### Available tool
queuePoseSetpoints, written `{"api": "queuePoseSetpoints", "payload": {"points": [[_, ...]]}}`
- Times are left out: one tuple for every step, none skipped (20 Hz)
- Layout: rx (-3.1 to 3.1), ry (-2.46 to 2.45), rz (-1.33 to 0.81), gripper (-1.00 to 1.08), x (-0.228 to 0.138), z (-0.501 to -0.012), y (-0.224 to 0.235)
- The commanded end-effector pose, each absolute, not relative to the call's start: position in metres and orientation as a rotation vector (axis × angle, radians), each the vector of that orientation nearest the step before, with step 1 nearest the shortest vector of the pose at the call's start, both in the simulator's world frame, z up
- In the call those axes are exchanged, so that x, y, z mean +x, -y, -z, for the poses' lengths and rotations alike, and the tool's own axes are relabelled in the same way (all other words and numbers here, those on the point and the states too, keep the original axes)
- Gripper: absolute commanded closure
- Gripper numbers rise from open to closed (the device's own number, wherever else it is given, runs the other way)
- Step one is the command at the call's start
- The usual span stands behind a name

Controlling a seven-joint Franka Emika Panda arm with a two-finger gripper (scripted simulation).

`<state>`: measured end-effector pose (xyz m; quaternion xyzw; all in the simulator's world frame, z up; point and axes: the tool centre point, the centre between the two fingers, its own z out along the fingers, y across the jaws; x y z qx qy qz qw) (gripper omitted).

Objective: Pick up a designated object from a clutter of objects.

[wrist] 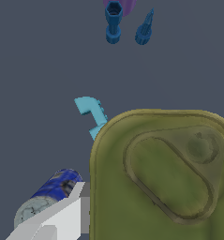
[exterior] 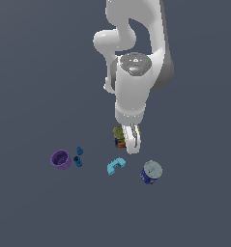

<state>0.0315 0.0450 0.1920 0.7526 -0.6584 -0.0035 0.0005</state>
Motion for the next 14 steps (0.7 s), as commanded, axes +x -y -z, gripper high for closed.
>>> {"api": "queuePoseSetpoints", "payload": {"points": [[2.366,2.070,0.007,1.08,0.019,-0.211,-0.046],[2.366,2.070,0.007,1.08,0.013,-0.217,-0.046],[2.366,2.070,0.007,1.08,0.008,-0.224,-0.046],[2.366,2.070,0.006,1.08,0.003,-0.231,-0.047],[2.366,2.070,0.006,1.08,-0.003,-0.237,-0.047],[2.366,2.070,0.005,1.08,-0.008,-0.244,-0.047],[2.366,2.070,0.005,1.08,-0.013,-0.251,-0.047],[2.366,2.069,0.004,1.08,-0.018,-0.257,-0.047],[2.365,2.069,0.003,1.08,-0.024,-0.264,-0.048],[2.365,2.069,0.003,1.08,-0.029,-0.271,-0.048],[2.365,2.069,0.002,1.08,-0.034,-0.278,-0.048],[2.365,2.069,0.001,1.08,-0.040,-0.285,-0.048],[2.364,2.069,0.000,1.08,-0.045,-0.292,-0.049],[2.364,2.069,-0.001,1.08,-0.050,-0.299,-0.049]]}}
